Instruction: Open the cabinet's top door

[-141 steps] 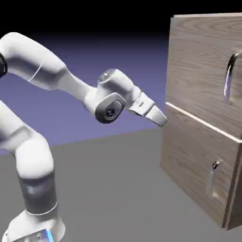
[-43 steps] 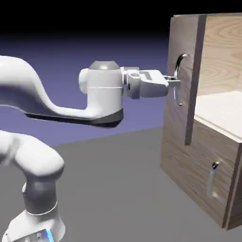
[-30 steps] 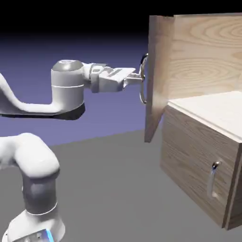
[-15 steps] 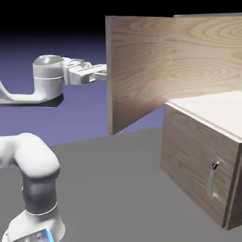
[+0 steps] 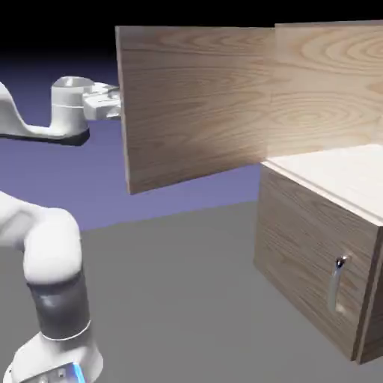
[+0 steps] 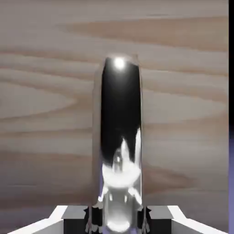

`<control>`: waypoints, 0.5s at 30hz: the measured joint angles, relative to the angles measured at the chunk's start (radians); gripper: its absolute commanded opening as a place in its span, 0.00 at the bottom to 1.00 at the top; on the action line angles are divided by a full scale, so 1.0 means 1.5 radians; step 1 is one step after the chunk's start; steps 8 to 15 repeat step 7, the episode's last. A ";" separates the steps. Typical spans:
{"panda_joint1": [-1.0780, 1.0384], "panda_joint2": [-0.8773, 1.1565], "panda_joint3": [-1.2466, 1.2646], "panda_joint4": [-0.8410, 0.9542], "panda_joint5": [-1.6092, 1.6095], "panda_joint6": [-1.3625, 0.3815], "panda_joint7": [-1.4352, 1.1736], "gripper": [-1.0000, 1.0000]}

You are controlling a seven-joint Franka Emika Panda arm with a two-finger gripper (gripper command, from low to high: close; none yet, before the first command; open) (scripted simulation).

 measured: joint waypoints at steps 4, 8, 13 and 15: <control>-0.097 0.020 0.084 0.085 0.028 -0.064 -0.001 0.00; -0.169 0.022 0.142 0.146 0.045 -0.105 -0.007 0.00; -0.169 0.022 0.142 0.146 0.045 -0.105 -0.007 0.00; -0.169 0.022 0.142 0.146 0.045 -0.105 -0.007 0.00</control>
